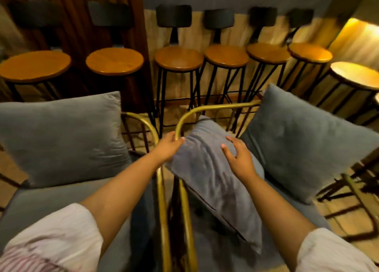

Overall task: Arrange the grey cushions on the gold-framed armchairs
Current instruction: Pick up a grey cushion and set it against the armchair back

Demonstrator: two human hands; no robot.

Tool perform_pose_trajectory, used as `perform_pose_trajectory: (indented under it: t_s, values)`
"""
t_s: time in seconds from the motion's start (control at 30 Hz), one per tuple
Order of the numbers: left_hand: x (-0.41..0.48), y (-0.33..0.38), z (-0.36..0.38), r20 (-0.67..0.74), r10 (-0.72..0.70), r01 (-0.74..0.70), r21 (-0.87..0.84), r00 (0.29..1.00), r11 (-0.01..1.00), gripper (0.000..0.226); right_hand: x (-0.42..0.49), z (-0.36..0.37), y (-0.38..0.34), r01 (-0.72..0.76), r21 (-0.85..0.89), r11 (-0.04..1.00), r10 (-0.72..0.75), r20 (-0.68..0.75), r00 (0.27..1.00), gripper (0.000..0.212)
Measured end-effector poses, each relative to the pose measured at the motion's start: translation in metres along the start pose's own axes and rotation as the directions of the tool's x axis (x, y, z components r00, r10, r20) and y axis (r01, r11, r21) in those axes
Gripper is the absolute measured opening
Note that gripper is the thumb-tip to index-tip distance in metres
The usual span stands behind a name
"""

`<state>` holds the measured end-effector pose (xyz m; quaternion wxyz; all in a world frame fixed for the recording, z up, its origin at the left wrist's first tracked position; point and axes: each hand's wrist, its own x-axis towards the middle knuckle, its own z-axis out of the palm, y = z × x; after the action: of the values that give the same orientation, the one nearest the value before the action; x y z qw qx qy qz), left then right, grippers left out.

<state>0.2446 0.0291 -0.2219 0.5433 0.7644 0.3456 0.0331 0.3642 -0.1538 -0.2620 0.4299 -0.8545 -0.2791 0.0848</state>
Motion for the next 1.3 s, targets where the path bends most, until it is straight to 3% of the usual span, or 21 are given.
perform_pose_trajectory:
  t_s: [0.27,0.5,0.67,0.8,0.87,0.93,1.07,1.3]
  values:
    - [-0.033,0.058,0.129,0.176,0.014,-0.032,0.101,0.984,0.994,0.059,-0.032,-0.121,0.073,-0.187,0.084,0.979,0.194,-0.091,0.977,0.061]
    - [-0.027,0.103,0.179,0.262,0.072,-0.123,0.183,0.962,0.975,0.064,-0.044,-0.173,0.113,-0.305,0.263,0.915,0.375,-0.279,0.884,0.073]
    - [-0.006,0.134,0.210,0.305,0.187,-0.236,0.129,0.934,0.963,0.061,-0.046,-0.200,0.149,-0.377,0.333,0.864,0.489,-0.374,0.789,0.083]
    - [0.031,0.146,0.238,0.316,0.199,-0.231,0.067,0.928,0.971,0.072,-0.026,-0.223,0.177,-0.350,0.447,0.823,0.535,-0.405,0.741,0.087]
    - [0.057,0.154,0.254,0.307,0.202,-0.222,0.032,0.930,0.975,0.074,-0.007,-0.235,0.196,-0.364,0.467,0.806,0.564,-0.416,0.714,0.111]
    - [0.088,0.162,0.272,0.273,0.200,-0.209,0.003,0.941,0.978,0.071,0.018,-0.247,0.231,-0.383,0.456,0.803,0.576,-0.429,0.696,0.129]
    - [0.163,0.171,0.306,0.217,0.140,-0.126,-0.080,0.966,0.989,0.082,0.066,-0.267,0.285,-0.388,0.452,0.803,0.584,-0.471,0.661,0.143]
    - [0.259,0.166,0.349,0.144,0.047,-0.005,-0.280,0.988,0.960,0.088,0.106,-0.256,0.331,-0.298,0.342,0.891,0.451,-0.595,0.666,0.142]
